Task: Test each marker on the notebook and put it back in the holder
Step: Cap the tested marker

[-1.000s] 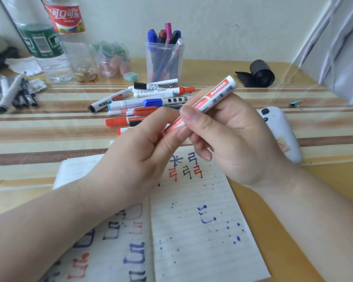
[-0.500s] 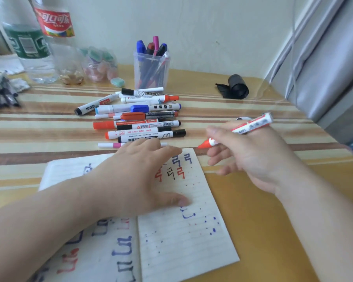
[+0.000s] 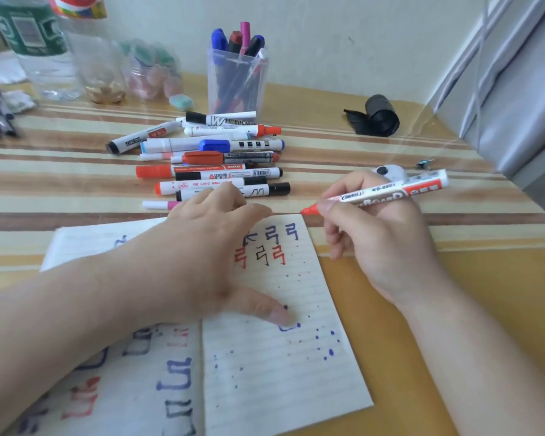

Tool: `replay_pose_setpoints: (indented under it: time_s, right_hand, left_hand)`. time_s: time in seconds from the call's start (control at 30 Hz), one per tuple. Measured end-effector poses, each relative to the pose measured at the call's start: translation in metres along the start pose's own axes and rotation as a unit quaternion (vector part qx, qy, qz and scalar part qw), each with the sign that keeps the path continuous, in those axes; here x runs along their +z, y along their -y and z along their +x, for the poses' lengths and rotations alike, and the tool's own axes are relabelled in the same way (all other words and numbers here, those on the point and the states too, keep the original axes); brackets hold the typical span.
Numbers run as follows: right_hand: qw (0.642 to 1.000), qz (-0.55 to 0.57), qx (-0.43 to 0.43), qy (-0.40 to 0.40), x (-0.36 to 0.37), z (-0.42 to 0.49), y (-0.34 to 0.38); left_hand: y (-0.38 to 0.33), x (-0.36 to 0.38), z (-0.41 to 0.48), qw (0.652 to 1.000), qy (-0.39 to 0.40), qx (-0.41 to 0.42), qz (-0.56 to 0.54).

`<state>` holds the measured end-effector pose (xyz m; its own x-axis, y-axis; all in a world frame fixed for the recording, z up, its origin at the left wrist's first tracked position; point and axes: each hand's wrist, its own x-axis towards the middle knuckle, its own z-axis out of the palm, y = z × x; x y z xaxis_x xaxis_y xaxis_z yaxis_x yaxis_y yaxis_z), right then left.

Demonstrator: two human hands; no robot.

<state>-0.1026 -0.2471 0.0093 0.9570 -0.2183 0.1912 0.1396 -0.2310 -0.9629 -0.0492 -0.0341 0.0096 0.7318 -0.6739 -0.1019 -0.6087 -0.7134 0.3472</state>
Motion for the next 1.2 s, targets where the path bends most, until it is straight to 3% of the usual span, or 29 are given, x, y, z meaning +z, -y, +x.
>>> replay_pose_setpoints:
  time_s: [0.17,0.47,0.67,0.8,1.2]
  right_hand:
    - [1.000,-0.009,0.013,-0.001,0.001,0.001,-0.001]
    - [0.999,0.001,0.024,0.026,0.001,-0.010,0.000]
    - [0.991,-0.049,0.121,0.025,-0.004,-0.020,0.006]
    - [0.987,-0.010,0.154,0.039,-0.001,-0.024,0.018]
    - [0.995,-0.003,0.102,-0.007,0.003,-0.031,-0.001]
  left_hand:
    - [-0.004,-0.005,0.003,1.000,0.022,-0.020,-0.009]
    - [-0.002,-0.003,0.001,0.998,0.037,0.032,-0.046]
    - [-0.001,-0.003,0.001,0.999,0.043,0.024,-0.012]
    - [-0.001,-0.004,0.000,0.998,0.052,0.021,0.004]
    - [0.002,-0.003,0.001,0.998,0.058,0.038,0.013]
